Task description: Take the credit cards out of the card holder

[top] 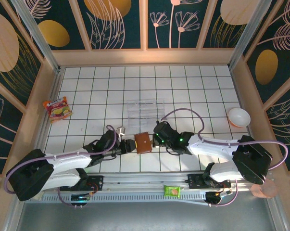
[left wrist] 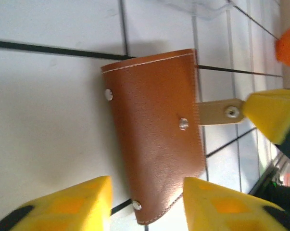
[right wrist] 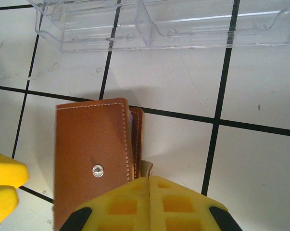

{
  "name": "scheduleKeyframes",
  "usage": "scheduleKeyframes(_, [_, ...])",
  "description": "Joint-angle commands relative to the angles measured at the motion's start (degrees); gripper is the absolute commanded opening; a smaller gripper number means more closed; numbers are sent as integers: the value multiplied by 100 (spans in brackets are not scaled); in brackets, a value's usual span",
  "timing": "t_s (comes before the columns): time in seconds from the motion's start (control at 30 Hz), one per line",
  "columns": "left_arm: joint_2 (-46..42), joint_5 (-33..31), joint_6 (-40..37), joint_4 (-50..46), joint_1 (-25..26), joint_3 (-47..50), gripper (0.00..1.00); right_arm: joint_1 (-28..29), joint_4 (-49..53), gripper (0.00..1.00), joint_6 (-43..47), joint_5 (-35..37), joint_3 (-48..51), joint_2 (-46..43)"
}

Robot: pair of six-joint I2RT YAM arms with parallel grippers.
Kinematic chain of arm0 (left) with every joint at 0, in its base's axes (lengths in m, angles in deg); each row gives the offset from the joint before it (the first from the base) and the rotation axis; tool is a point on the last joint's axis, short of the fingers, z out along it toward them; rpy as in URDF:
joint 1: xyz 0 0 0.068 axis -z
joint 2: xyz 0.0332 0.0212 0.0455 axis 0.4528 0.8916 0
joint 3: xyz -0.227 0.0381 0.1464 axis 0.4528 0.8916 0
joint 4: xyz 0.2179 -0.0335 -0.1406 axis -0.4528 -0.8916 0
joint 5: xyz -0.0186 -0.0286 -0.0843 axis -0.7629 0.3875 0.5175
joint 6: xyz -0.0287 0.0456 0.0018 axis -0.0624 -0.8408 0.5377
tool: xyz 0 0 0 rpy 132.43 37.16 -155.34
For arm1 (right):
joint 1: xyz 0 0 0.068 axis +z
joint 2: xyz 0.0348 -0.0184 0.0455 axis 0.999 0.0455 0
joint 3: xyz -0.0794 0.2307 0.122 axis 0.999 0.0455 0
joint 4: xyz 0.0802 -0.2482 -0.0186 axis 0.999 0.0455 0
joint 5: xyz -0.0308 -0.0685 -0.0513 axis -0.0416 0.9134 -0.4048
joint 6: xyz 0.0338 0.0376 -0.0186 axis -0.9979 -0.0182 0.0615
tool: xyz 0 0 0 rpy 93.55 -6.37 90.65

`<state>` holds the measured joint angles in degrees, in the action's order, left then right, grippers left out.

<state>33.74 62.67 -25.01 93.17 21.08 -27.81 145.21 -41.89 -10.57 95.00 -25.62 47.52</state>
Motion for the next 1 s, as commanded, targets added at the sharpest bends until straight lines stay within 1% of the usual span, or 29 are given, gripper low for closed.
scheduleKeyframes(0.0, [78,54,112,-325,-6,-130,48,61,-81,0,-121,10,52,82])
scheduleKeyframes(0.07, [-15,-26,68,-381,-11,-153,51,56,-71,0,-127,24,44,115])
scheduleKeyframes(0.17, [-488,-286,-90,-485,-17,-179,59,112,-7,0,-74,20,-53,68])
scheduleKeyframes(0.27, [-1212,-857,-518,-857,-43,-268,68,256,44,0,124,-140,-353,-5])
scheduleKeyframes(0.3, [-1405,-1052,-597,-969,-51,-260,70,314,76,0,173,-176,-486,8])
scheduleKeyframes(0.37, [-1720,-1232,-649,-1031,-148,-111,72,443,122,0,221,-254,-775,91])
scheduleKeyframes(0.6, [-2215,-910,-453,-789,-690,383,72,745,24,0,300,-342,-1489,339])
scheduleKeyframes(0.83, [-2437,-919,-630,-1092,-794,259,73,757,-13,0,211,-338,-1583,276])
scheduleKeyframes(0.97, [-2438,-931,-653,-1128,-815,251,73,675,209,0,-21,-16,-1395,147])
